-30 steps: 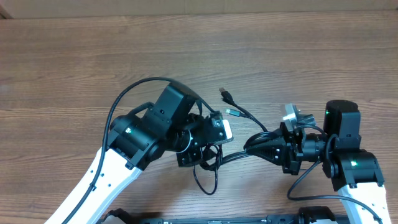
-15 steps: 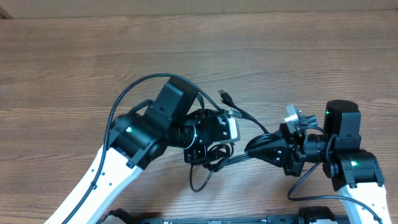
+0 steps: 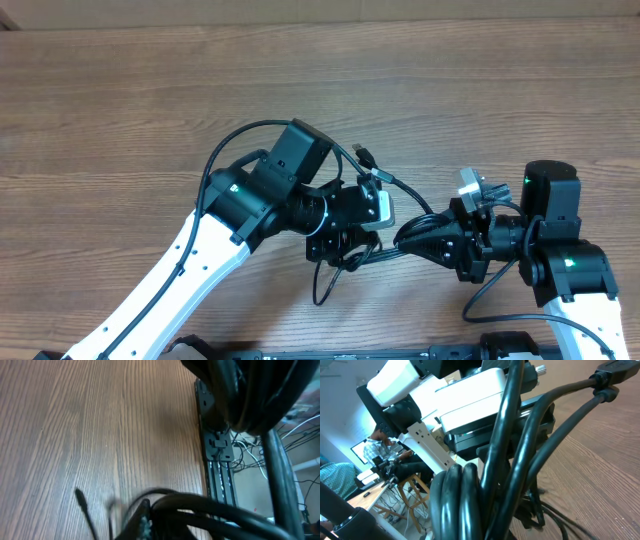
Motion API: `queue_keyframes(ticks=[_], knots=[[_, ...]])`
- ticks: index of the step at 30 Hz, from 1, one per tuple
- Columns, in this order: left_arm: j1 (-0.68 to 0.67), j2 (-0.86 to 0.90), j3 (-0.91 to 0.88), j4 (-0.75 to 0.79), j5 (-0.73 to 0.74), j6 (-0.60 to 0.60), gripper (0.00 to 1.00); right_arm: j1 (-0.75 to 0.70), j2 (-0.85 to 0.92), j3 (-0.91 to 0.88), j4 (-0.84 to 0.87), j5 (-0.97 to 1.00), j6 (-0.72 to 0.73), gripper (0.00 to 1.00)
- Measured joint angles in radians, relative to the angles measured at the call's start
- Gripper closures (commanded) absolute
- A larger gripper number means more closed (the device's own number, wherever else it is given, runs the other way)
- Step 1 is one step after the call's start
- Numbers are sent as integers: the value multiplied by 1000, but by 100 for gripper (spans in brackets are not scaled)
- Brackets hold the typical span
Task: Untangle cables
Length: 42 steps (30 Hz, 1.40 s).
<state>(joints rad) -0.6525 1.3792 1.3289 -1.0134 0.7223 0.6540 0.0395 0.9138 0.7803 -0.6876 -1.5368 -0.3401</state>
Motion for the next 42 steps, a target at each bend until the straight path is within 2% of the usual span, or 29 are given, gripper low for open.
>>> queue_keyframes(ticks=[6, 12, 16, 17, 18, 19, 20, 21, 22, 30, 36, 42], knots=[[1, 0, 0, 22, -18, -27, 96, 0, 0, 0, 0, 13, 2, 96], [49, 0, 0, 60, -152, -215, 96, 0, 0, 0, 7, 138, 75, 96], [89, 0, 0, 68, -244, -349, 96, 0, 0, 0, 28, 265, 174, 94], [93, 0, 0, 72, -257, -373, 96, 0, 0, 0, 32, 300, 209, 83], [97, 0, 0, 79, -269, -394, 96, 0, 0, 0, 34, 328, 235, 67], [97, 0, 0, 89, -280, -416, 96, 0, 0, 0, 34, 368, 277, 49], [98, 0, 0, 100, -290, -434, 96, 0, 0, 0, 34, 400, 303, 21], [99, 0, 0, 111, -296, -453, 96, 0, 0, 0, 36, 426, 324, 7], [99, 0, 0, 125, -302, -473, 96, 0, 0, 0, 35, 457, 349, 0], [99, 0, 0, 192, -381, -635, 96, 0, 0, 0, 34, 548, 426, 0], [119, -21, 0, 200, -466, -799, 96, 0, 0, 0, 33, 558, 441, 0], [125, -33, 0, 208, -484, -927, 96, 0, 0, 0, 33, 558, 462, 0]])
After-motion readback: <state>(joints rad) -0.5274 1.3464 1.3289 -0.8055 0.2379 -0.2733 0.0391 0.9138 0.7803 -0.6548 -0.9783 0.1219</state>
